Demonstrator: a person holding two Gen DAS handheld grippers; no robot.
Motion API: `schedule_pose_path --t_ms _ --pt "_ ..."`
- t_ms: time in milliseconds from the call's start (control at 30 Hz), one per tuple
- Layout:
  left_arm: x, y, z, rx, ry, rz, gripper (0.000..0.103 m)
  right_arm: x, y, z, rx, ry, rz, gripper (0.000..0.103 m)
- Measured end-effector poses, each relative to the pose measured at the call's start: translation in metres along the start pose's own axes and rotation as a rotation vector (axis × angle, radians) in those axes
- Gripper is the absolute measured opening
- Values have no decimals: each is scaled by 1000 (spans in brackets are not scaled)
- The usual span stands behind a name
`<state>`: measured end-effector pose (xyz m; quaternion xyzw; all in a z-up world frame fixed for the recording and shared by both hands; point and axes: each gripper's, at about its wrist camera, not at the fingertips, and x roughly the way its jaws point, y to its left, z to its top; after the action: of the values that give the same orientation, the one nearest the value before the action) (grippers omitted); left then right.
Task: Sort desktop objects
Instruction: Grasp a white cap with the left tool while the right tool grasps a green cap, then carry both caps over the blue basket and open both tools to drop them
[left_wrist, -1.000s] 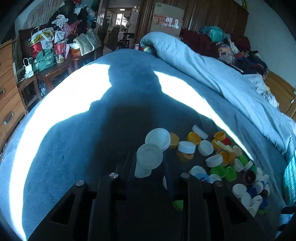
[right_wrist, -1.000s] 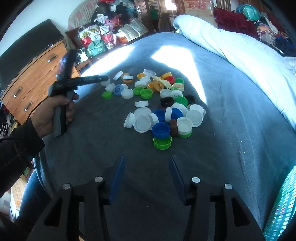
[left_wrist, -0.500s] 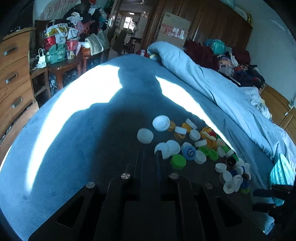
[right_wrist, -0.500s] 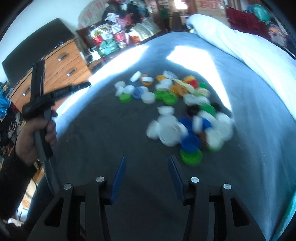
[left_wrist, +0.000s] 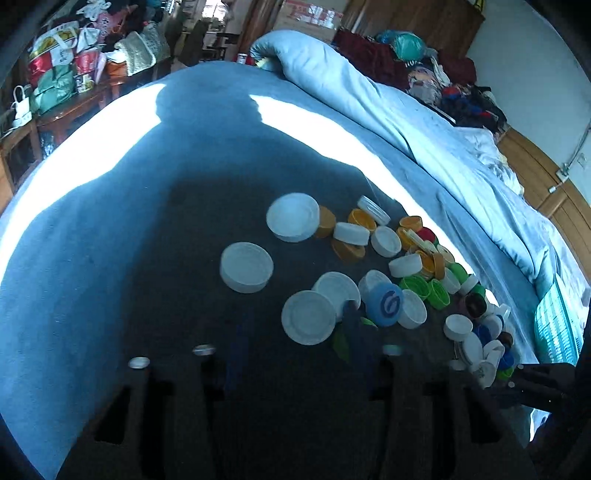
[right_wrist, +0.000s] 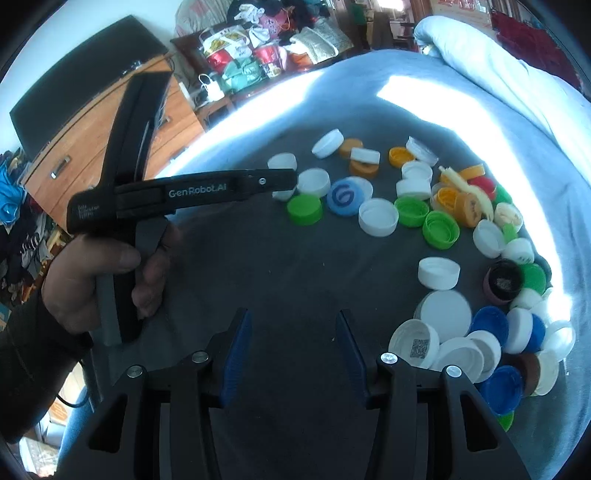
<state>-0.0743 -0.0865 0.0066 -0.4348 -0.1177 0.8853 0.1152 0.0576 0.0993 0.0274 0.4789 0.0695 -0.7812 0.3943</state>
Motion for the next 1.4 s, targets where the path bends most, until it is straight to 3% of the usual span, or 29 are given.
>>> schedule_pose_path --t_ms 133,300,533,633,667,700,733,967,1400 --pt "-11 2 -3 -12 -59 -4 25 -1 -3 4 3 -26 -4 52" --pt "-51 16 -16 -104 -168 73 25 14 -2 24 -22 -45 -5 52" --pt "-75 35 -44 -223 -190 132 25 59 4 62 -55 -43 -47 51" --pt "-75 30 -46 -219 -187 148 25 68 6 69 -78 -40 -81 47" --pt "-75 27 -46 -211 -182 147 25 70 7 71 -86 -42 -93 43" --pt "-78 25 -48 -204 -183 159 25 69 8 72 -89 -42 -103 32" --pt "-80 21 -48 -191 -185 167 25 68 7 73 -86 -41 -99 32" --pt "-110 -15 -45 -122 -217 200 25 4 22 54 -87 -114 -96 32" --pt "-159 -146 -35 75 -279 93 25 -172 28 -1 -42 -319 -206 32"
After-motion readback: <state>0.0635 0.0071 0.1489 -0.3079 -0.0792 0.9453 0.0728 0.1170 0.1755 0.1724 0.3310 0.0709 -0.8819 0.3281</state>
